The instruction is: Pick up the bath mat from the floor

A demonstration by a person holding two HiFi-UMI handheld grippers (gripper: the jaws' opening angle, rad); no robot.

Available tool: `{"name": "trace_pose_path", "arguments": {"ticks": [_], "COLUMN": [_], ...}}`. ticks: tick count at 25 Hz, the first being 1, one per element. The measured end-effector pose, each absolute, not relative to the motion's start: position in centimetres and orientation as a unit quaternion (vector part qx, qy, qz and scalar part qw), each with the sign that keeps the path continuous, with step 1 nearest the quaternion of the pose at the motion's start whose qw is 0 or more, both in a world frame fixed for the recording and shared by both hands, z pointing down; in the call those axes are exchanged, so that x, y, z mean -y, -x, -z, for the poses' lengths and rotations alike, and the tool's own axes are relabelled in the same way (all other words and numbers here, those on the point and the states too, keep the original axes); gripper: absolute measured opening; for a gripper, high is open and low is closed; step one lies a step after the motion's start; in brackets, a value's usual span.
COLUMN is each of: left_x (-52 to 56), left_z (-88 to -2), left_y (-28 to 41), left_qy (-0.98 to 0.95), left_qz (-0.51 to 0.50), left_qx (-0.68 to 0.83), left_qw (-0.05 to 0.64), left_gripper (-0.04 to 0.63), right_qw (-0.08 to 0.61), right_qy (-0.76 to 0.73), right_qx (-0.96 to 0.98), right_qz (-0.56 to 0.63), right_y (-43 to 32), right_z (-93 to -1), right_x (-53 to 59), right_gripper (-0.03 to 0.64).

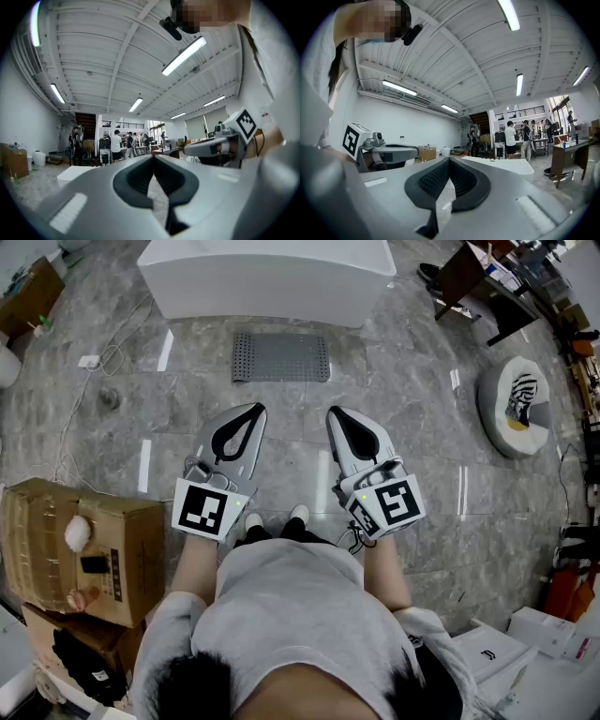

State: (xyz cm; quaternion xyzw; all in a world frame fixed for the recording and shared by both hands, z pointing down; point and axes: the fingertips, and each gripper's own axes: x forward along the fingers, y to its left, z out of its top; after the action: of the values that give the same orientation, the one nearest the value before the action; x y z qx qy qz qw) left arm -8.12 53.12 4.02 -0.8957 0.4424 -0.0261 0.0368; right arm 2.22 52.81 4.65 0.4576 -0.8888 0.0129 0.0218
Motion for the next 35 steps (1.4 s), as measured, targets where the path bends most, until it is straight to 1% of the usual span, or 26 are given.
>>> {"name": "trace_pose_path", "arguments": {"ticks": [17, 26, 35], "left_x": [-51.0, -49.8, -48.6], "left_z": [-4.1, -4.2, -4.5], "left_y": [4.1, 0.1, -0.6], "left_qy": [0.889, 0.876, 0.863], "left_qz": [0.031, 0.03, 0.031], "left_qx": [-0.454, -0.479, -0.501], "left_qw": [0.041, 0.052, 0.056], "left_gripper": [0.0, 0.0, 0.0], "right_qw": [0.021, 0.018, 0.001], "right_qy": [-0.448, -0.451, -0.45], "right_qx": [0.894, 0.892, 0.892], "right_qz": [-0.013, -0.009, -0.03], "right_y": [-6.3, -11.6, -14.6], "right_z": [-5.1, -5.8, -6.5], "right_x": [-50.8, -49.3, -48.0], "right_gripper": [0.002, 0.002, 0.002]}}
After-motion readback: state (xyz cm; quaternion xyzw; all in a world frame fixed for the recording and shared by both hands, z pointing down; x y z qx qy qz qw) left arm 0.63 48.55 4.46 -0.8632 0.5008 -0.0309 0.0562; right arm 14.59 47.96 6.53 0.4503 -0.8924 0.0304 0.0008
